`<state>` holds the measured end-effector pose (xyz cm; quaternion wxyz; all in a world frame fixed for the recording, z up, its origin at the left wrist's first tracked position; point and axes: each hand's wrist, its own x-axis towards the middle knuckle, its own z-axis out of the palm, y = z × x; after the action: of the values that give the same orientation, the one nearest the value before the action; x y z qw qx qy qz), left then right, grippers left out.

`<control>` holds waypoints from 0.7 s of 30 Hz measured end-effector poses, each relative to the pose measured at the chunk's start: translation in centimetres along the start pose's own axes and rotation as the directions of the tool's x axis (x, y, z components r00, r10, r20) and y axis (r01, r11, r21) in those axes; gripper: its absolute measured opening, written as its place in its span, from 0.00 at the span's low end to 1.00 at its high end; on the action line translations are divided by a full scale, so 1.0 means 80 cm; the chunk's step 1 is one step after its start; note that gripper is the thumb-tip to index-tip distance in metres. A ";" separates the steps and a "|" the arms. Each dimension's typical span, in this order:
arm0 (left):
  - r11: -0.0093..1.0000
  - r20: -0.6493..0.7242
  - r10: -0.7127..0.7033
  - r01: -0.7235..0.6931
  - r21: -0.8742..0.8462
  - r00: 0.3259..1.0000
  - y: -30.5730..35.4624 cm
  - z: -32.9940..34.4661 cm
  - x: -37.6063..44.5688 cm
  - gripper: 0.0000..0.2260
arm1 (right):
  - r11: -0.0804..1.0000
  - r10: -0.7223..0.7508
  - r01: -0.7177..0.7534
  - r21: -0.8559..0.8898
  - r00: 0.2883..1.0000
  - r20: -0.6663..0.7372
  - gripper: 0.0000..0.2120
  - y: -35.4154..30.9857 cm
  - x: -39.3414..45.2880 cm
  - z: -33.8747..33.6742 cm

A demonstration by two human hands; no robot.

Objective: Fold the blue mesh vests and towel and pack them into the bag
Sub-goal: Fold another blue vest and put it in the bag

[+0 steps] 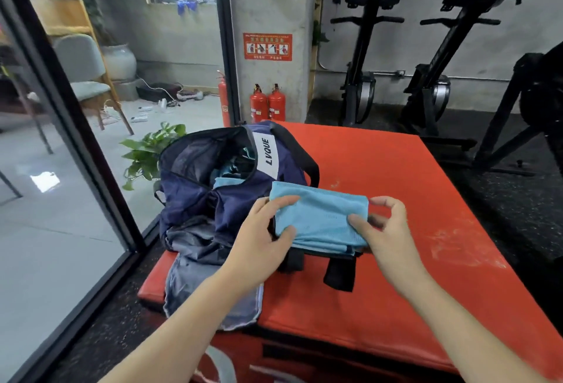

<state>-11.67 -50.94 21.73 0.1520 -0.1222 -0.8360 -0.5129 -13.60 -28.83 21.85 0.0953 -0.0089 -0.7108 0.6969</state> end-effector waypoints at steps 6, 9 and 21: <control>0.986 -0.374 -0.098 0.038 -0.164 0.922 -0.020 -0.070 -0.003 0.18 | 0.942 -0.307 0.316 -0.115 0.947 0.090 0.11 -0.033 0.004 0.097; 0.977 -0.499 -0.152 0.055 -0.204 0.853 -0.031 -0.107 0.003 0.13 | 0.893 -0.389 0.414 -0.175 0.907 0.159 0.09 -0.055 0.018 0.154; 0.983 -0.682 -0.176 0.161 -0.086 0.710 -0.091 -0.176 0.049 0.13 | 0.945 -0.123 0.197 -0.261 0.953 0.276 0.13 -0.058 0.100 0.337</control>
<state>-16.09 -66.61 23.28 0.4020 0.1513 -0.7227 -0.5415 -24.84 -54.43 27.14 0.0571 0.1256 -0.8085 0.5722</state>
